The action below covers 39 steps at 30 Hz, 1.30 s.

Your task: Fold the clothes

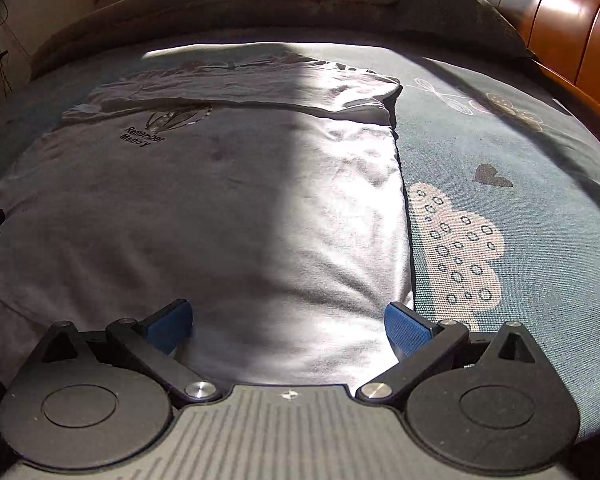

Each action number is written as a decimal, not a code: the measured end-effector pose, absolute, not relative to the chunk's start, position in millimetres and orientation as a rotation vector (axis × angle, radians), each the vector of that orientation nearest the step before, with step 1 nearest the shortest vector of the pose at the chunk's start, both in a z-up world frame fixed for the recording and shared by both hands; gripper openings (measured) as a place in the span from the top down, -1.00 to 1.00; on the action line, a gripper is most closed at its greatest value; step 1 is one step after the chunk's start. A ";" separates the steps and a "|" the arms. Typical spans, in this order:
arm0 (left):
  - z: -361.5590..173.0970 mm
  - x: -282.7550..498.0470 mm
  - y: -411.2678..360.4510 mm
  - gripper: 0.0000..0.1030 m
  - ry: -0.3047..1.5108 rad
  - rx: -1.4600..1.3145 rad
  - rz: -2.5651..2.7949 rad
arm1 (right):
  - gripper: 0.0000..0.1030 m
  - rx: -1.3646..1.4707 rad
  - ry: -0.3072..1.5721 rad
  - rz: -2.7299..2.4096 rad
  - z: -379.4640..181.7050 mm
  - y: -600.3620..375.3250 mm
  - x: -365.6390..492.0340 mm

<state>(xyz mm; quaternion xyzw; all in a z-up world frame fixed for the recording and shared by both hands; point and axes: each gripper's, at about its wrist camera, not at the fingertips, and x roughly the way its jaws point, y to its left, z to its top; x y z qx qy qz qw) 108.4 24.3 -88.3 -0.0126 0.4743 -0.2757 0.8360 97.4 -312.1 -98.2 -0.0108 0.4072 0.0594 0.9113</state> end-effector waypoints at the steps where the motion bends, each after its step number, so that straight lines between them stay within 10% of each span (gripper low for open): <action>1: -86.2 105.2 21.7 -0.99 0.997 -0.012 -0.581 | -1.00 -0.024 0.842 0.126 -97.6 -312.7 96.2; 39: -111.7 -4.4 -70.6 -0.99 0.777 0.760 -0.662 | -1.00 -0.393 0.844 0.457 -81.2 -226.1 32.0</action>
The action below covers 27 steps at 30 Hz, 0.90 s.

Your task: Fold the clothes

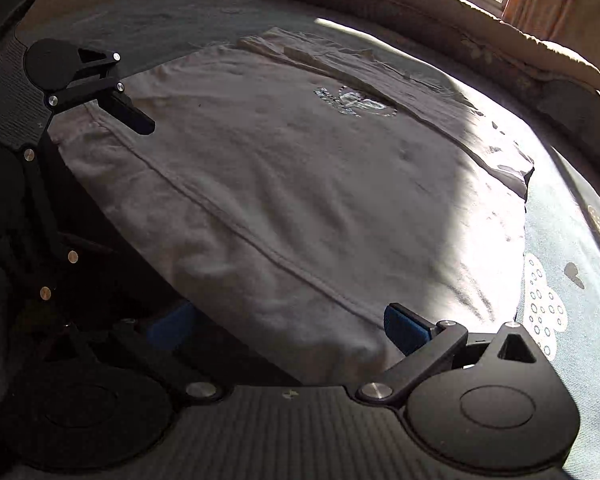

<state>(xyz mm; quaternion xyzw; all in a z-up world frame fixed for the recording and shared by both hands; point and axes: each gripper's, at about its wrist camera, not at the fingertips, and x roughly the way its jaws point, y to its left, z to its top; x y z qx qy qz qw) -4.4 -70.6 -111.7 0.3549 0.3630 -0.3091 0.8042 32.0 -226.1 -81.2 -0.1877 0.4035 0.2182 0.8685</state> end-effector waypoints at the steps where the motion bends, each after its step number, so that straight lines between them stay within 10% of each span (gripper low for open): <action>1: -112.0 -3.4 -71.6 -0.99 0.777 0.758 -0.661 | -1.00 -0.396 0.844 0.455 -81.8 -224.3 31.4; 27: -74.5 11.1 -58.3 -0.99 0.710 0.640 -0.615 | -1.00 -0.500 0.777 0.513 -82.7 -194.2 23.5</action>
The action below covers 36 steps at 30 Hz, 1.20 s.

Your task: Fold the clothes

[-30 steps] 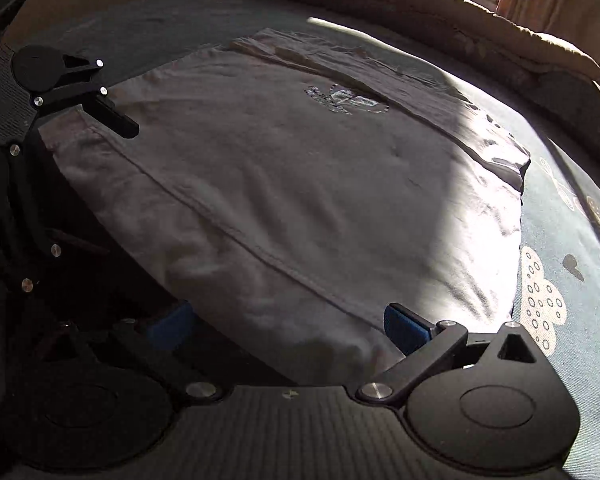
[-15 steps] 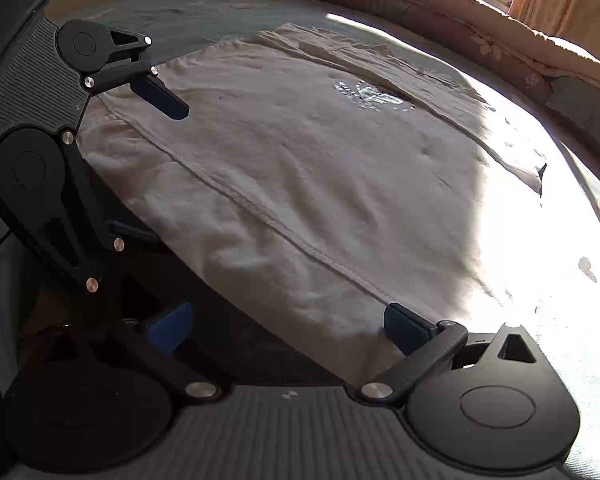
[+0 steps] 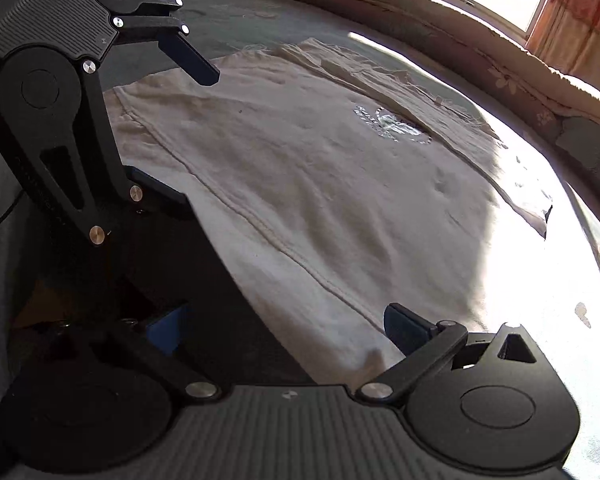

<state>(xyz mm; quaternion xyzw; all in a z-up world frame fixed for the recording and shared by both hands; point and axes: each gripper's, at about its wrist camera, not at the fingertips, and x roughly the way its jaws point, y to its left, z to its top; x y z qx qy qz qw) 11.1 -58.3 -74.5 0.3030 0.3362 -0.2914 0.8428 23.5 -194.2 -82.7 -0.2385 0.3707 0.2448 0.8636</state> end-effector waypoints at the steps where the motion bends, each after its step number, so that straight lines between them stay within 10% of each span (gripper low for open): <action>1: -74.4 11.4 -57.9 -0.99 0.712 0.638 -0.617 | -1.00 -0.525 0.759 0.513 -83.1 -190.4 24.8; 36: -95.7 23.1 -8.6 -0.99 0.697 0.717 -0.468 | -1.00 -0.682 0.561 0.297 -88.7 -227.9 38.0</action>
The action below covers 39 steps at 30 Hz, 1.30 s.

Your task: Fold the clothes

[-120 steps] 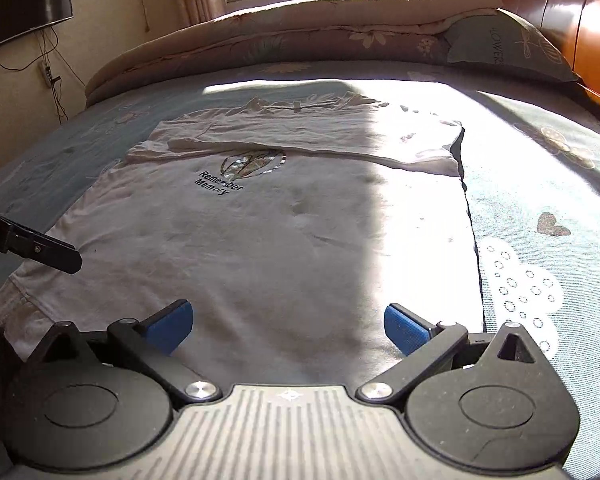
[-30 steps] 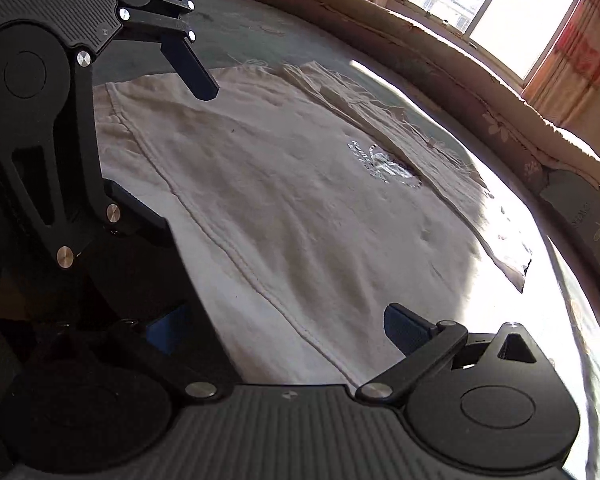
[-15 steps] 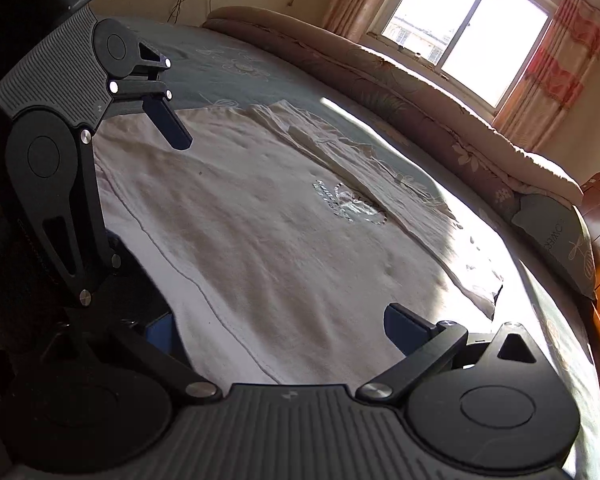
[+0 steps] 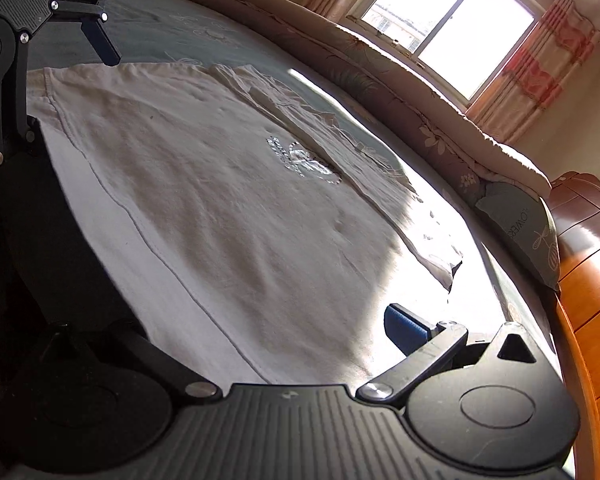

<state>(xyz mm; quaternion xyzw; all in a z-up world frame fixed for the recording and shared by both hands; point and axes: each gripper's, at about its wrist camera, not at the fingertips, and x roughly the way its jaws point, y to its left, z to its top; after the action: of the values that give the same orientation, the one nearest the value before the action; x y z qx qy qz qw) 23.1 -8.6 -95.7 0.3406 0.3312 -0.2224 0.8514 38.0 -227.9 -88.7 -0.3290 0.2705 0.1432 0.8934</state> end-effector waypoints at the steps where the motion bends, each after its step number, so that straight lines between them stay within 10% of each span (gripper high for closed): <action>1: -95.0 24.0 -5.7 -0.99 0.703 0.710 -0.465 | -1.00 -0.679 0.565 0.289 -88.4 -234.5 38.2; 39: -93.2 28.5 -38.6 -1.00 0.378 1.032 -0.281 | -1.00 -1.038 0.279 0.080 -102.7 -220.2 42.3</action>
<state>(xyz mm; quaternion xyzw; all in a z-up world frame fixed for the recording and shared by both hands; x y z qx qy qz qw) 28.5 -38.6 -93.2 0.4888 0.1789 -0.1333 0.8434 42.3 -220.2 -102.7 -0.4942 0.1327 0.0381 0.8583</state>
